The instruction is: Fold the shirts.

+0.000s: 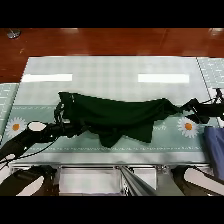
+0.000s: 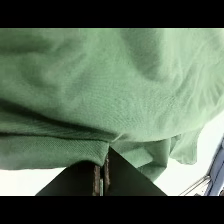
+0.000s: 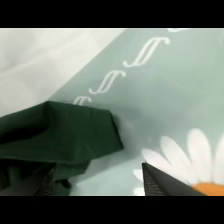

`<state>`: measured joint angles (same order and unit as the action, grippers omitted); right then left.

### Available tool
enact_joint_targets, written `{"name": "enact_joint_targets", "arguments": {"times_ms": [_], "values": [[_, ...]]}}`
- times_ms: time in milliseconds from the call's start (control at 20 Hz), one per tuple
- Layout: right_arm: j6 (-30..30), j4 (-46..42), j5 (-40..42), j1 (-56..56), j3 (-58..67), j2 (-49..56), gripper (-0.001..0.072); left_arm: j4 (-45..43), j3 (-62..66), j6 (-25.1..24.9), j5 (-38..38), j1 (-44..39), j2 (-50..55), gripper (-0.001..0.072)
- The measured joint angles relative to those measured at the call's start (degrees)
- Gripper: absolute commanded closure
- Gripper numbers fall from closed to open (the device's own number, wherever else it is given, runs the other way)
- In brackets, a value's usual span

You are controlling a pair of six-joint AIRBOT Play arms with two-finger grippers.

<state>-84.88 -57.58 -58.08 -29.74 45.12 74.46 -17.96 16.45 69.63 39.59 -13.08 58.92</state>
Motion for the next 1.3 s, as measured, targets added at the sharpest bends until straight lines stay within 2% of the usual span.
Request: {"name": "enact_joint_targets", "arguments": {"times_ms": [250,300,350,400,600,800,1100,1300], "values": [[0.81,1.22,-2.82,3.65,7.28,8.15,0.0094,0.0,0.07,0.24,-0.04,0.0,0.0,0.0683],[0.87,1.44,-3.93,4.48,8.35,9.29,0.0122,0.02,0.09,0.5,-0.09,0.0,0.0,0.0683],[0.94,1.66,-4.74,5.44,9.18,10.29,0.0326,0.02,0.13,0.76,-0.11,0.0,0.0,0.0683],[1.09,1.4,-5.18,6.25,9.68,11.1,0.0687,0.0,0.22,0.87,-0.13,0.0,0.0,0.0684],[2.56,1.33,-8.55,8.15,13.53,12.52,0.0682,-0.55,3.1,0.48,0.96,0.37,-0.13,0.0684],[1.95,1.7,-13.14,8.66,27.08,11.43,0.0683,-1.27,14.88,-1.79,4.11,5.46,-1.57,0.0684],[-3.91,2.58,-15.93,8.83,62.93,7.45,0.0683,-1.51,49.68,-1.7,6.62,17.03,-3.21,0.0684],[-5.42,1.38,-13.86,8.83,74.25,-1.79,0.0683,-1.99,74.31,-0.63,10.38,23.06,-3.65,0.0685]]}}
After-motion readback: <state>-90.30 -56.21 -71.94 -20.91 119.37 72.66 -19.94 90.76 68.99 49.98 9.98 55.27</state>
